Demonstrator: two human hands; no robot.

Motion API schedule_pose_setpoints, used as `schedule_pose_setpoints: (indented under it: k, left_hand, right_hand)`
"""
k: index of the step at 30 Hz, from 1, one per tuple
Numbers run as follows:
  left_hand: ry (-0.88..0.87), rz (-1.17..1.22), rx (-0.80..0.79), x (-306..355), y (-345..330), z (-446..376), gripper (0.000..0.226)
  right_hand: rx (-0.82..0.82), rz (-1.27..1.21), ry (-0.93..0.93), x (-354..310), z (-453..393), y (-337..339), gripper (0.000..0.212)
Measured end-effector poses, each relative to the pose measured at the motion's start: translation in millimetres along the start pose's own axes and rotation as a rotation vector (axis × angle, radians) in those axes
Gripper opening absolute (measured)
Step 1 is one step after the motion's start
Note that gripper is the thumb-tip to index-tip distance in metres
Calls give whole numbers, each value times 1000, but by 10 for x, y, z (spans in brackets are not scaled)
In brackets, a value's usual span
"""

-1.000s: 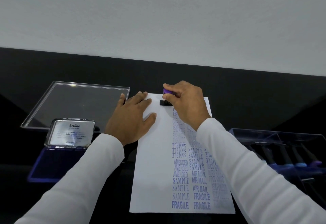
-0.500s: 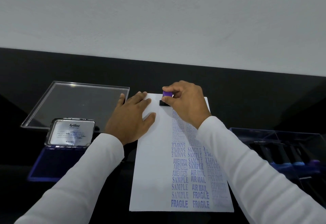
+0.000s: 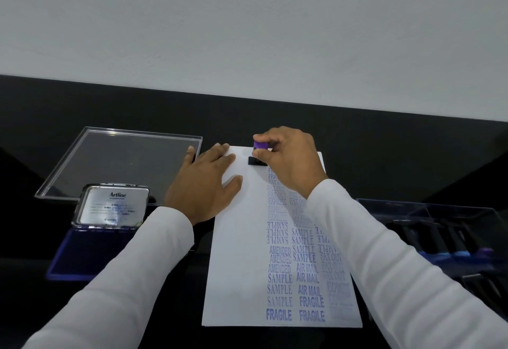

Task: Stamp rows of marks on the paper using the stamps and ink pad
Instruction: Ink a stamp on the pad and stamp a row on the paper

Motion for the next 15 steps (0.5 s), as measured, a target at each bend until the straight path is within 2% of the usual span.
schedule_pose_setpoints:
  k: [5,15]
  left_hand:
    - [5,-2,-18,3,-2,-11,62]
    - [-6,1,-11,6,5,-6,60]
  right_hand:
    - [3,-23,24,12,5,-5,25]
    - [13,-11,-6,15,-23,-13,32]
Point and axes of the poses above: each hand's wrist, its own z-axis away from the middle knuckle, its own y-axis out of the back of the hand, x = y × z, the point moved 4 cm from there along -z, towards the middle knuckle, and after that the axes turned 6 degrees about -y, right-handed, at the moved point
